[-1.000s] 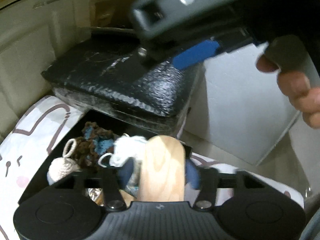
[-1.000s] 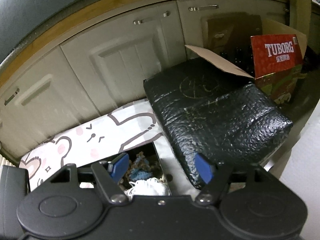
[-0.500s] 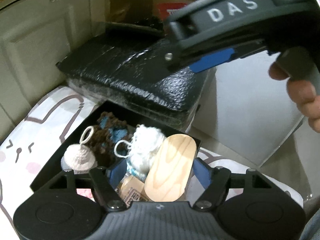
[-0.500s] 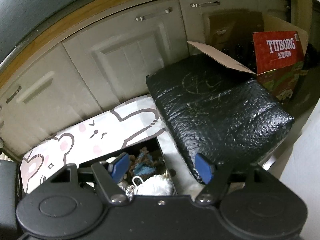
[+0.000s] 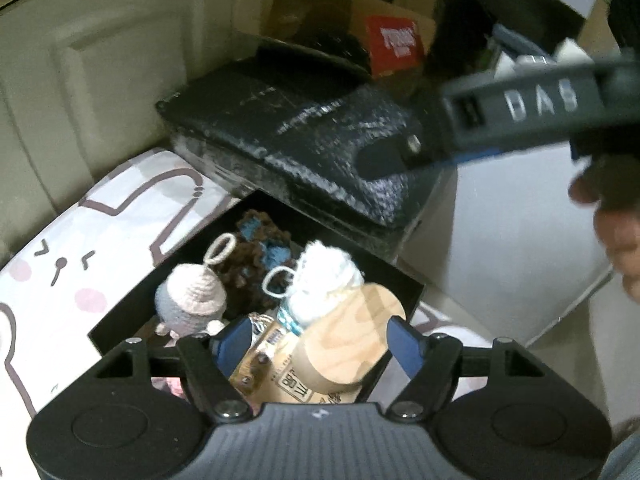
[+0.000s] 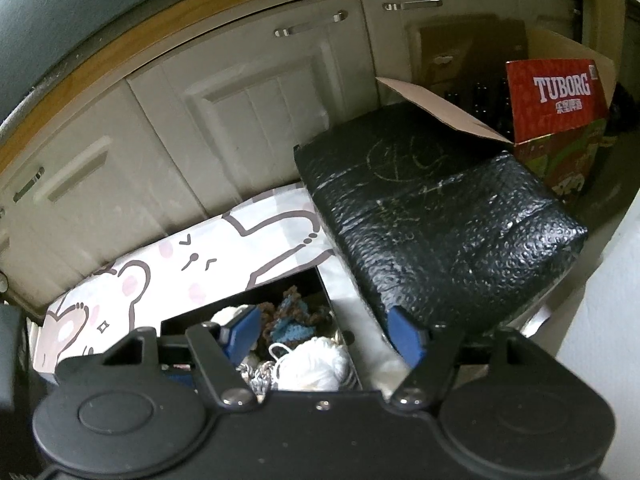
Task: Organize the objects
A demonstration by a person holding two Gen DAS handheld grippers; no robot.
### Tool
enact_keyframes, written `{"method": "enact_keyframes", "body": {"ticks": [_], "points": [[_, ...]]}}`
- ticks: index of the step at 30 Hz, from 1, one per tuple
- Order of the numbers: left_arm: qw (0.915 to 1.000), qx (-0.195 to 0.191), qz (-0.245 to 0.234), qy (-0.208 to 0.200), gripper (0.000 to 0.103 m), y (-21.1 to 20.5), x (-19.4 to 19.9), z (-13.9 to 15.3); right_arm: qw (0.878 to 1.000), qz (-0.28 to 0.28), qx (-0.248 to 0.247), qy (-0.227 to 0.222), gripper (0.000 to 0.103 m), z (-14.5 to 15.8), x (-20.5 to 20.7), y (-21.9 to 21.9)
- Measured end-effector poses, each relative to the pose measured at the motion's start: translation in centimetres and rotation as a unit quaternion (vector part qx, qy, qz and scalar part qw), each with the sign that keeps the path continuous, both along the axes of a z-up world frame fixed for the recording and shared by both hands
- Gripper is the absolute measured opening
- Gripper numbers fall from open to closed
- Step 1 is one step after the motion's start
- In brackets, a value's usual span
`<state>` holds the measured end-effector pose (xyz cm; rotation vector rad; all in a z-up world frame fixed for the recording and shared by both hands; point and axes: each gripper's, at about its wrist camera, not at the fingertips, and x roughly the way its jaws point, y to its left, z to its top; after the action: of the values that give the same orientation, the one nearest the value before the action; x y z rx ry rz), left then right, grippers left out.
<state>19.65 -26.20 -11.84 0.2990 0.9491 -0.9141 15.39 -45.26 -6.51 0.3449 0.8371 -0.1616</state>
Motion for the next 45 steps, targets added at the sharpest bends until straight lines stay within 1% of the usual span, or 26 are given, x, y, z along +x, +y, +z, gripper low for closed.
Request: {"method": "enact_keyframes", "body": {"ticks": [3,6,10,12,13,16,19,22,24,28,31,34,36,38,40,42,45], "points": [[0.9998,-0.001,0.022,0.002,0.075,0.6,0.4,0.5,1.000,0.001,-0.001,0.001,0.072,0.0,-0.1,0.0],[0.9989,0.022,0.042,0.006,0.075,1.2,0.8,0.8,1.000,0.001,-0.002,0.003,0.072,0.0,-0.1,0.1],[0.9961,0.061,0.064,-0.007,0.075,2.5,1.2,1.1,1.000,-0.001,-0.002,0.003,0.072,0.0,-0.1,0.1],[0.9943,0.073,0.078,-0.007,0.075,3.2,1.4,0.9,1.000,-0.002,-0.001,0.003,0.072,0.0,-0.1,0.0],[0.9937,0.077,0.082,-0.006,0.075,3.3,1.5,0.7,1.000,-0.003,-0.001,0.004,0.072,0.0,-0.1,0.0],[0.9940,0.083,0.071,-0.002,0.075,2.7,1.2,-0.1,1.000,-0.002,-0.001,0.004,0.072,-0.1,0.0,0.1],[0.9950,0.081,0.059,-0.002,0.075,1.4,0.6,-0.9,1.000,0.002,-0.002,0.004,0.072,-0.1,0.1,0.2],[0.9948,0.076,0.067,0.000,0.075,0.3,0.3,-1.6,1.000,0.003,-0.003,0.006,0.072,-0.1,0.0,0.2],[0.9945,0.076,0.072,-0.002,0.075,0.2,0.2,-1.6,1.000,0.003,-0.004,0.008,0.072,-0.2,0.0,0.2],[0.9940,0.058,0.092,0.012,0.075,1.0,0.3,-0.9,1.000,0.008,-0.005,0.012,0.072,-0.2,0.0,0.3],[0.9924,0.051,0.110,0.018,0.075,1.8,0.4,0.0,1.000,0.016,-0.005,0.014,0.071,-0.1,-0.2,0.5],[0.9908,0.045,0.126,0.016,0.076,2.7,0.2,1.2,1.000,0.020,-0.008,0.008,0.071,0.3,-0.5,0.8],[0.9892,0.038,0.141,0.013,0.080,3.5,0.0,2.1,1.000,0.022,-0.006,0.001,0.071,0.7,-0.9,1.0],[0.9869,0.032,0.158,0.009,0.081,4.4,-0.4,3.1,1.000,0.028,-0.005,-0.003,0.071,1.2,-1.2,1.3],[0.9843,0.028,0.174,0.006,0.084,5.4,-0.8,4.1,0.999,0.034,-0.013,-0.006,0.071,1.8,-1.7,1.8],[0.9819,0.024,0.188,0.000,0.089,6.4,-1.3,5.2,0.999,0.041,-0.025,-0.011,0.073,2.6,-2.2,2.4],[0.9792,0.018,0.202,-0.009,0.093,7.7,-2.3,6.8,0.998,0.047,-0.032,-0.020,0.074,3.7,-3.1,3.2]]}}
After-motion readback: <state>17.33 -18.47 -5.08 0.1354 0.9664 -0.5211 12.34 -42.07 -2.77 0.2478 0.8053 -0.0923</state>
